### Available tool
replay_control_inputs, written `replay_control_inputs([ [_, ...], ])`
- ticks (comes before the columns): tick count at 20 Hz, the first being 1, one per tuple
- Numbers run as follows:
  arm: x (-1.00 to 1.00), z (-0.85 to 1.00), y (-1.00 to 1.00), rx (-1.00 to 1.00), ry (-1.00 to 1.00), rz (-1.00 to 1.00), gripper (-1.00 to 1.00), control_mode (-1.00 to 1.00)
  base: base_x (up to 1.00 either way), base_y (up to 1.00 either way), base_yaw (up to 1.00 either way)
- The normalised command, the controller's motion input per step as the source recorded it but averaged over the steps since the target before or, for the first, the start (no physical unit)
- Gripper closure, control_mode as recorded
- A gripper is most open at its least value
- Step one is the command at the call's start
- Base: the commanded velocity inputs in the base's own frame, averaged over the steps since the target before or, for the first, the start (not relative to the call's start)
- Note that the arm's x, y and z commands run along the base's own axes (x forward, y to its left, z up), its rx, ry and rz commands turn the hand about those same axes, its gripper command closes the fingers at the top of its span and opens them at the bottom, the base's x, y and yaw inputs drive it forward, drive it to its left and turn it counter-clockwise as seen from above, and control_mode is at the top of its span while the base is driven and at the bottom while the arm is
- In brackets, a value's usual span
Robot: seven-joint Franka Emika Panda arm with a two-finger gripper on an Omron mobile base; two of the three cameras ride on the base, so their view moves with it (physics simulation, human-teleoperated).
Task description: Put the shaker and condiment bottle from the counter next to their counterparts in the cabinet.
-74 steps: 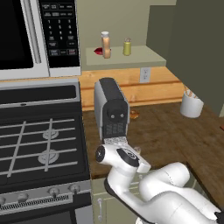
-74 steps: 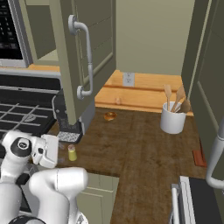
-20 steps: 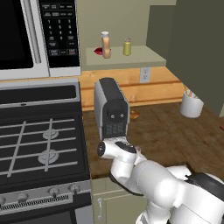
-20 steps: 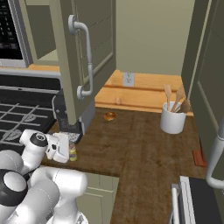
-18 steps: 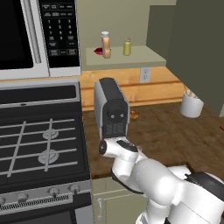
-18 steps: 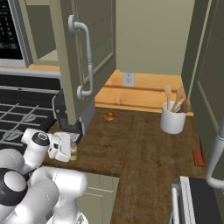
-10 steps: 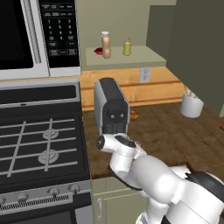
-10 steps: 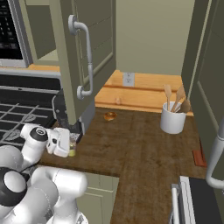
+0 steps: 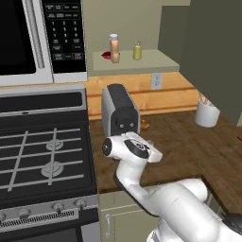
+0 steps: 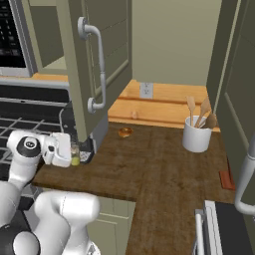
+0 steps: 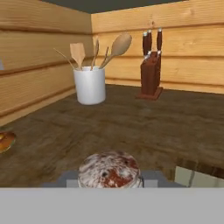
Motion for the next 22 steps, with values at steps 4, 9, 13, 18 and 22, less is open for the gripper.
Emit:
replay_control_inputs([
  [4,-0.25,0.86,0.0,-0.08,-0.26,0.09,1.0,-1.0,0.0,0.0,0.0],
  [9,-0.4,0.74,0.0,-0.03,-0.22,0.07,1.0,-1.0,0.0,0.0,0.0],
  [13,-0.14,0.7,0.0,-0.01,-0.15,0.03,1.0,-1.0,0.0,0.0,0.0],
  [18,-0.01,0.82,0.0,-0.02,-0.07,0.04,1.0,-1.0,0.0,0.0,0.0],
  [22,-0.06,0.89,0.1,-0.03,-0.02,0.01,1.0,-1.0,0.0,0.0,0.0],
])
